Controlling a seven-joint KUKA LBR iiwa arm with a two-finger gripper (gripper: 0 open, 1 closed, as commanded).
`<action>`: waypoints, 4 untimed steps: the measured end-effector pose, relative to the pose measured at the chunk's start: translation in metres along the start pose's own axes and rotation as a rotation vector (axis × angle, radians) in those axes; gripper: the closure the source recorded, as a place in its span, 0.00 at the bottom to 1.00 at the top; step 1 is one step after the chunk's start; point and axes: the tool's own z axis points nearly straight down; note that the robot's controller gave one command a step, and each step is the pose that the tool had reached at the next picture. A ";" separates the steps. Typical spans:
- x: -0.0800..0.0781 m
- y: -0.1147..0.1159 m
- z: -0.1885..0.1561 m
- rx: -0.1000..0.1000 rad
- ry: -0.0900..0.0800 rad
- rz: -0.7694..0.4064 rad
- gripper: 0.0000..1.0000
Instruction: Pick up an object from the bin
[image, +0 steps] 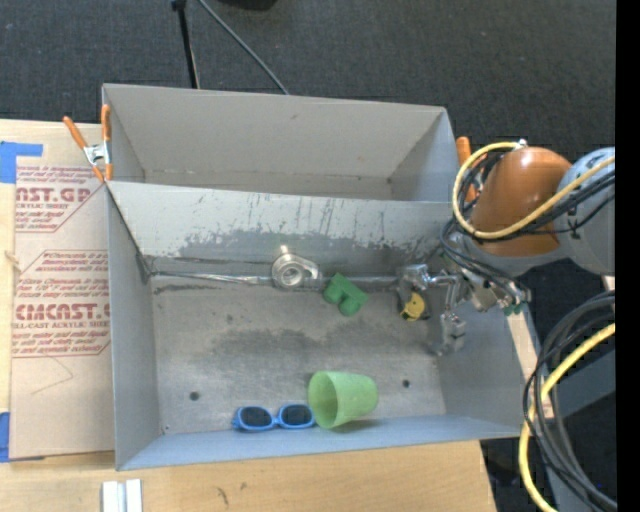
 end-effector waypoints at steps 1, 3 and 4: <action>0.001 0.025 0.002 0.000 0.002 -0.221 0.00; 0.021 0.213 0.003 -0.004 0.000 -0.417 0.00; 0.024 0.209 0.003 -0.002 0.004 -0.411 1.00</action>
Offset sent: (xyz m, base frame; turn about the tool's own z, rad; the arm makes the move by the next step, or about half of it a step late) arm -0.0114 0.0219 -0.0020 -0.2206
